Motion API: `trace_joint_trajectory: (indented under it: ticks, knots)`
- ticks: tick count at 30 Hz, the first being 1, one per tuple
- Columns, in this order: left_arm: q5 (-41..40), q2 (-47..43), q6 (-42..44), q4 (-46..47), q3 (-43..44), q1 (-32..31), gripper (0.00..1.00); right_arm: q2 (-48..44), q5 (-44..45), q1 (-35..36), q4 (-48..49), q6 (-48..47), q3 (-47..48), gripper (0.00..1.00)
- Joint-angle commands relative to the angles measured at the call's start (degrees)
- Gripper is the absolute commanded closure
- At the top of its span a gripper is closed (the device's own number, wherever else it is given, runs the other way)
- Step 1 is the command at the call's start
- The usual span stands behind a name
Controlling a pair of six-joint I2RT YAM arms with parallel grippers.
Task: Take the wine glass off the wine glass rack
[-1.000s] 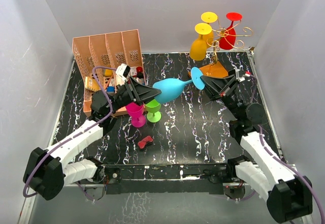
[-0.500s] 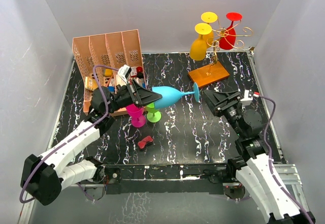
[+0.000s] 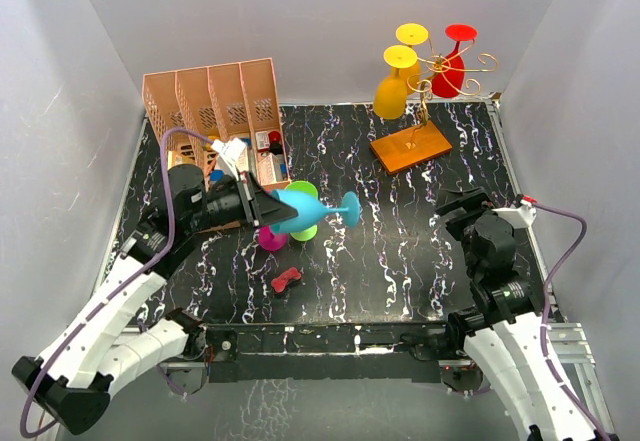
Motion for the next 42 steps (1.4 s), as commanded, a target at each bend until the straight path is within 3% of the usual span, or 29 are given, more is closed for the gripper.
trace_joint_trajectory:
  ticks: [1,5,9,16,23,26,34,42]
  knots:
    - [-3.76,-5.38,7.63,-19.64,1.71,0.16,1.00,2.82,6.83,0.21,0.81,-3.97,2.45,0.19]
    - [-15.81,-9.03,12.18,-35.82,4.60,0.09,1.00,4.63,7.88,0.15,2.17,-3.29,2.02,0.02]
    - [-25.37,-10.14,14.13,-45.10,6.62,0.11,1.00,4.71,9.79,0.19,2.83,-2.22,2.73,0.01]
    - [-38.54,-7.87,9.77,-53.96,6.36,0.09,1.00,9.36,16.09,0.16,-6.86,4.28,10.73,0.01]
    - [-45.56,1.31,10.21,-52.67,7.82,0.09,1.00,8.31,12.90,0.14,-4.06,-2.07,10.41,0.01]
    - [-47.06,5.85,10.80,-51.39,8.87,0.09,1.00,3.81,9.65,0.21,1.70,-8.27,6.41,0.01]
    - [-47.86,17.04,15.62,-49.25,12.92,0.24,1.00,-10.48,6.76,0.23,12.38,-13.22,-3.35,0.01]
    - [-47.10,20.37,19.03,-46.94,13.12,0.53,1.00,-8.53,6.56,0.21,10.87,-12.76,-2.58,0.01]
